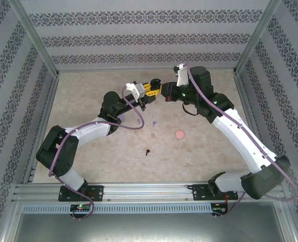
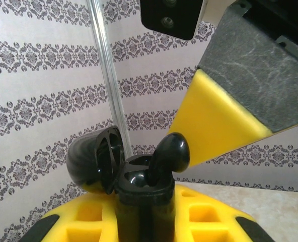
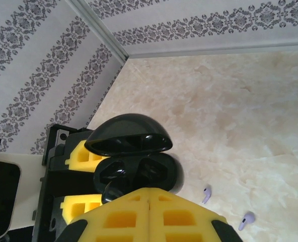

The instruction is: Insert wireless bluetooth earbuds into charging case

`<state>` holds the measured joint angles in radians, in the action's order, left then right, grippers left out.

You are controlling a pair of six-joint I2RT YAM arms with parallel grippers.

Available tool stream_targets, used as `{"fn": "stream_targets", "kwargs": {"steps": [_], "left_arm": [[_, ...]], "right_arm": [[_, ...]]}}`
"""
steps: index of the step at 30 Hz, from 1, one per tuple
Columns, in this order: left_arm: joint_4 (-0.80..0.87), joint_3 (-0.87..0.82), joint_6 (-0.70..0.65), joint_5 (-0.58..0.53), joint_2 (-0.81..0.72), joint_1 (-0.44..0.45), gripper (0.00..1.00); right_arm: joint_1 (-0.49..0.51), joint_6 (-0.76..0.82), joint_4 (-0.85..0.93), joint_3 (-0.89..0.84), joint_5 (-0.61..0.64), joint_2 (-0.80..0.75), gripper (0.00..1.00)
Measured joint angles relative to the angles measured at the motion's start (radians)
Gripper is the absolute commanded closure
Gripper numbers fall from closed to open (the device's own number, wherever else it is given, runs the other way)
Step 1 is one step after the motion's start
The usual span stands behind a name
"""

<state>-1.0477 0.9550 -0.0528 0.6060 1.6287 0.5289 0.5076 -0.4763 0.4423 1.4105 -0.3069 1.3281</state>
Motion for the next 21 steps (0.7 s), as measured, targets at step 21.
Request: {"fn": "stream_targets", "kwargs": {"steps": [21], "left_arm": [[-0.001,-0.015,0.0,0.003,0.017,0.001,1.0]], "right_arm": [[0.044,0.003,0.033,0.047,-0.002,0.016,1.0]]}}
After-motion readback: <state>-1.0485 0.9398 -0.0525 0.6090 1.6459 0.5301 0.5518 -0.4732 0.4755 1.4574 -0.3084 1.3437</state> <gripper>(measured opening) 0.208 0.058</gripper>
